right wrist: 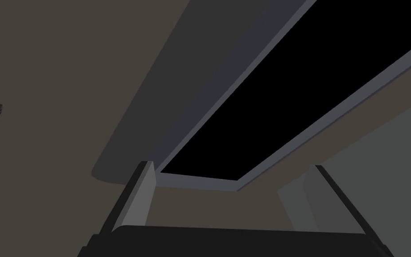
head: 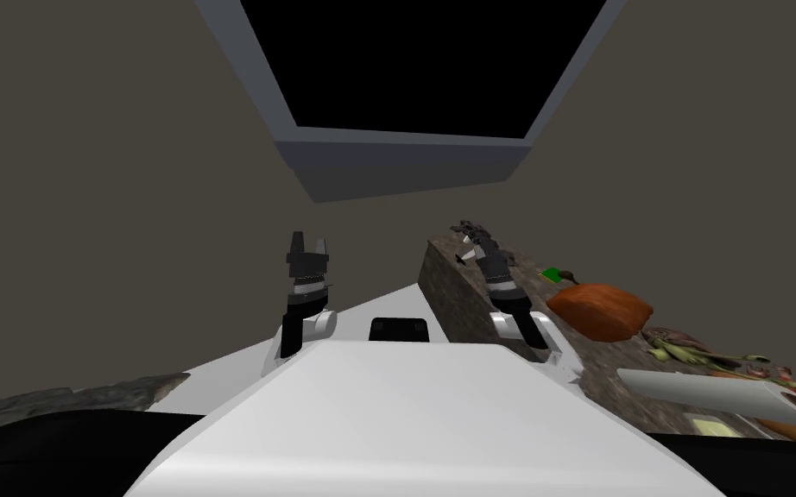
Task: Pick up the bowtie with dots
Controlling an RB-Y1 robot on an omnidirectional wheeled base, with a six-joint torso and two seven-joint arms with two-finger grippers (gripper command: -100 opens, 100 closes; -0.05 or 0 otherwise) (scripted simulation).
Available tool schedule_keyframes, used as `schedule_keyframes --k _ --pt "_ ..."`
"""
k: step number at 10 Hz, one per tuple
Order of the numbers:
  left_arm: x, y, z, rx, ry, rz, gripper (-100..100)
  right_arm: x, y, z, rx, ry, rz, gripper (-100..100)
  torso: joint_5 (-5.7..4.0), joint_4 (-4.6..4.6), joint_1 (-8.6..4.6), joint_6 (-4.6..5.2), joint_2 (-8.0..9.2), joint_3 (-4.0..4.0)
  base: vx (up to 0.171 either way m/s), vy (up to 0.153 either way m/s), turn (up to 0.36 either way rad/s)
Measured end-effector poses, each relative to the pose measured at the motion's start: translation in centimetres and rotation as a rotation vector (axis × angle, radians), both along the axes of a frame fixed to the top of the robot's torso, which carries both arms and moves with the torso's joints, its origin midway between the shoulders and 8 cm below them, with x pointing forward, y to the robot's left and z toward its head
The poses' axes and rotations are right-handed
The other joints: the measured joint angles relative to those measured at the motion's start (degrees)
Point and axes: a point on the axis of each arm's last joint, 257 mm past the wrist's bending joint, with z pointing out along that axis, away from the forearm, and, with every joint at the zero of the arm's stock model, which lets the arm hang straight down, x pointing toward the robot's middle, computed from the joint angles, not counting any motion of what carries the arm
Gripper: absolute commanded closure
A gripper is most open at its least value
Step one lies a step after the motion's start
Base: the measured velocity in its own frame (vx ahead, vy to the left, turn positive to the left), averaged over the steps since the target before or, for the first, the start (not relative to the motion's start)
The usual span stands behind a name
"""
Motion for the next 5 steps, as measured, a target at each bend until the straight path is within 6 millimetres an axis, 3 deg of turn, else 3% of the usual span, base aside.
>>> schedule_keyframes --k 5 --pt "0.0 0.0 0.0 0.0 0.0 0.0 0 1.2 -2.3 -2.5 -0.2 0.077 -0.026 -100 0.01 -0.01 0.04 -0.02 -0.04 -0.02 0.005 0.056 0.073"
